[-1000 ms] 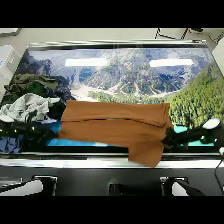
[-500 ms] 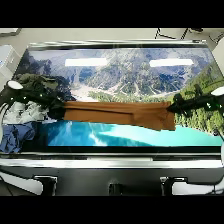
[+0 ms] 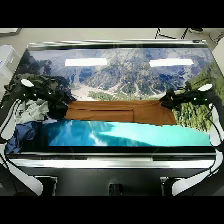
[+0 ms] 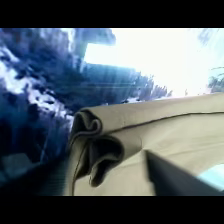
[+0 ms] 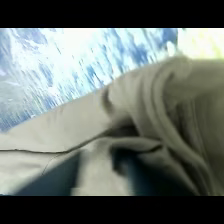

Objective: Fold the clothes and pants, and hang the long-sleeved shirts on hangers.

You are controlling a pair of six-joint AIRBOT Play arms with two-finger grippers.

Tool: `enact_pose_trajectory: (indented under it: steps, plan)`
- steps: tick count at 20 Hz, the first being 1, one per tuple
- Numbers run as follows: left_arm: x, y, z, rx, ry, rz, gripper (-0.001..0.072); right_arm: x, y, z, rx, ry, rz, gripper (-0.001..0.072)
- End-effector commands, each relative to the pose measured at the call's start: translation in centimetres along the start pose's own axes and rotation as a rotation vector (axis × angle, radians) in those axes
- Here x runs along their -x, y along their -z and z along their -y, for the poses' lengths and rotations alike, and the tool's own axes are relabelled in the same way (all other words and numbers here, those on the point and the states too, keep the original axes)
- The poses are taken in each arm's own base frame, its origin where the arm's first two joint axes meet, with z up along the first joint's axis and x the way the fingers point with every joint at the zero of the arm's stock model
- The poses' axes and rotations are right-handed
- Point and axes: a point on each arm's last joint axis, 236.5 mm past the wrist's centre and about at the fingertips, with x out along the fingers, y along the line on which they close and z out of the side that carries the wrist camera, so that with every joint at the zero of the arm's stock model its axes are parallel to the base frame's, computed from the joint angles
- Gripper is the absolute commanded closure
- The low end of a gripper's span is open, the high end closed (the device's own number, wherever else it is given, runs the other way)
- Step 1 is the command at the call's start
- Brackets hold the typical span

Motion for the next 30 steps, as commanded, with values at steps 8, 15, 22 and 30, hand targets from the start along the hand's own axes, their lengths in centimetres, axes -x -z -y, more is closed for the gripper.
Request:
enact_pose_trajectory:
  steps: [8, 15, 22, 30]
  plan:
    - [11.6, 0.4, 3.0, -0.086, 0.02, 0.124, 0.0037, 7.5, 3.8, 12.4, -0.046, 0.201, -0.163, -0.0008]
    - [11.9, 3.9, 10.8, -0.248, 0.02, 0.124, 0.0037, -0.2, 3.3, 6.9, 0.062, -0.019, -0.152, -0.0008]
    - [5.6, 6.0, 18.4, -0.42, 0.043, 0.109, 0.0189, -1.6, 3.5, 0.5, 0.196, -0.008, -0.13, 0.0671]
    - [-15.0, 12.2, 23.6, -0.469, 0.035, -0.047, 0.0677, 7.9, 10.4, -12.6, 0.365, -0.061, -0.047, 0.0671]
